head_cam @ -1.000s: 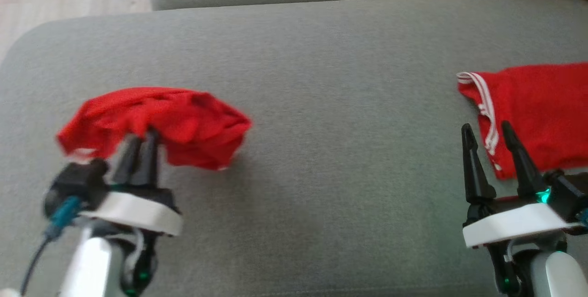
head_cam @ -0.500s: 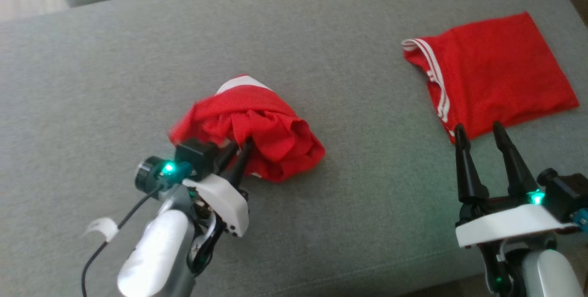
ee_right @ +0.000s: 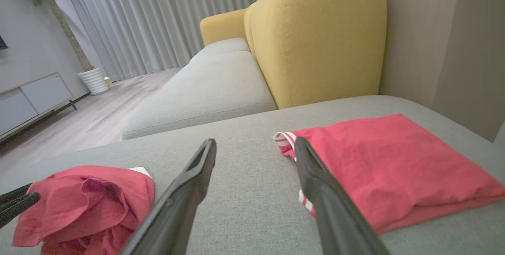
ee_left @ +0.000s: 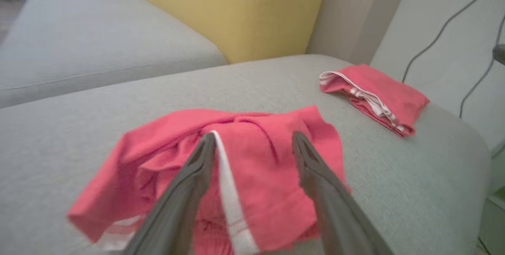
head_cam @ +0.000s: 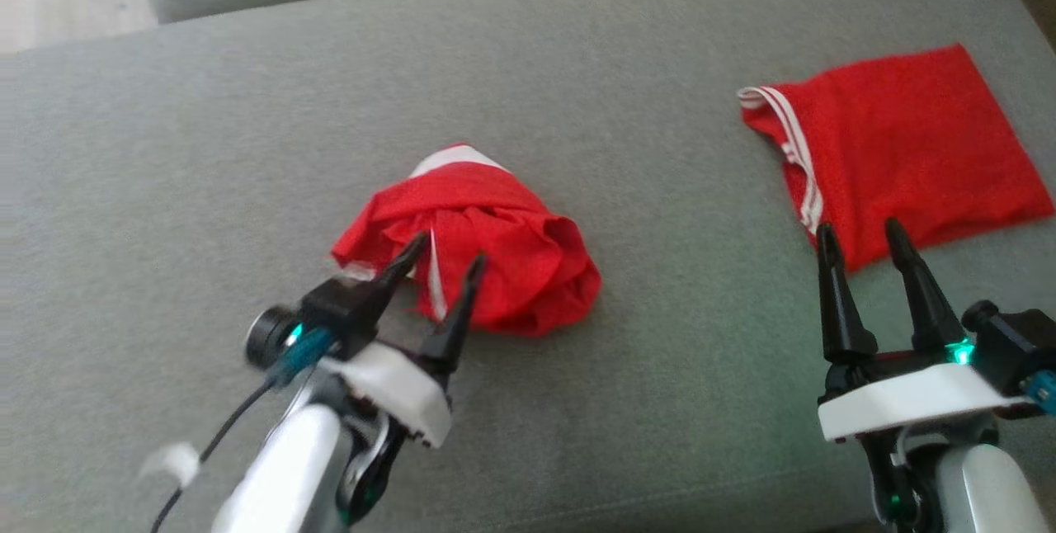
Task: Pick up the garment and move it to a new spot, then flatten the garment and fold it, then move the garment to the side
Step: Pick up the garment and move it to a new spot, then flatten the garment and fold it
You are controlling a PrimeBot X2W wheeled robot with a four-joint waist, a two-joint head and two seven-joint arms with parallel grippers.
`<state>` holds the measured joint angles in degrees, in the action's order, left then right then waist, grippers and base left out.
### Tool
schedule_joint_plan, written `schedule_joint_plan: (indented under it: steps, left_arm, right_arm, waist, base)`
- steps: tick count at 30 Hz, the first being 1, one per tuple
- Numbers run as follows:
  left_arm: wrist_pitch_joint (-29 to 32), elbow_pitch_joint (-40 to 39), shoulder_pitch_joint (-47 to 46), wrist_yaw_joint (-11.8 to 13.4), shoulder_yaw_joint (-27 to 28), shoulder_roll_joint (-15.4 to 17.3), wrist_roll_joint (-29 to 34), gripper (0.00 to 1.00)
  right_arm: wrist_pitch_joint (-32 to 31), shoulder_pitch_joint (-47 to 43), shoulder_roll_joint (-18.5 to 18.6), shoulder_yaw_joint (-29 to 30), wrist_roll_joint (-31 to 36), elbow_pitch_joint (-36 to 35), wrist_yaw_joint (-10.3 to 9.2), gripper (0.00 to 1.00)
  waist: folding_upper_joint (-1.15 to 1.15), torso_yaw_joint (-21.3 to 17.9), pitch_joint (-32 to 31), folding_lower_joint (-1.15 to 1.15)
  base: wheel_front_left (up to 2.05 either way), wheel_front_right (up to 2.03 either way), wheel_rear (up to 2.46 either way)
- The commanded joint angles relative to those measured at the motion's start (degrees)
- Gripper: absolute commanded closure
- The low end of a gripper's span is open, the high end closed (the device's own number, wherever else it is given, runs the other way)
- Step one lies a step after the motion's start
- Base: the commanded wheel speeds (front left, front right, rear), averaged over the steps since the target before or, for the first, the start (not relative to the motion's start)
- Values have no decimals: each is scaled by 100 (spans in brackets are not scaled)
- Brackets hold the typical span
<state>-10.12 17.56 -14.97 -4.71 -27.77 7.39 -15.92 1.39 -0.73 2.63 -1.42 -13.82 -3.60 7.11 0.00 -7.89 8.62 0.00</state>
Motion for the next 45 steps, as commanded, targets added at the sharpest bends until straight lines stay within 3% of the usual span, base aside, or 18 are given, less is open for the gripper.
schedule_joint_plan:
  steps: [1, 10, 13, 28, 45]
  left_arm:
    - [-85, -285, 2, 95, 299, 139, -65, 0]
    - [-362, -1143, 591, 840, 931, 392, -35, 0]
    - [-408, -1296, 735, 970, 1117, 507, -22, 0]
    - [-383, -1605, 1448, 920, 1305, 871, -202, 0]
    - [-335, -1751, 1485, 970, 1223, 919, -208, 0]
  right_arm:
    - [-22, 90, 25, -111, 43, -206, 37, 0]
    - [-228, -88, 25, -3, 136, -324, 37, 0]
    - [-291, -142, 25, 31, 179, -360, 37, 0]
    - [-477, -519, 25, 40, 321, -362, 37, 0]
    - [-491, -564, 25, 84, 368, -395, 37, 0]
  waist:
    - [0, 184, -159, 0]
    - [0, 784, -500, 0]
    - [0, 936, -570, 0]
    - [0, 1084, -955, 0]
    - [0, 1119, -926, 0]
  base:
    - [0, 0, 0]
    - [0, 0, 0]
    - [0, 0, 0]
    - [0, 0, 0]
    - [0, 0, 0]
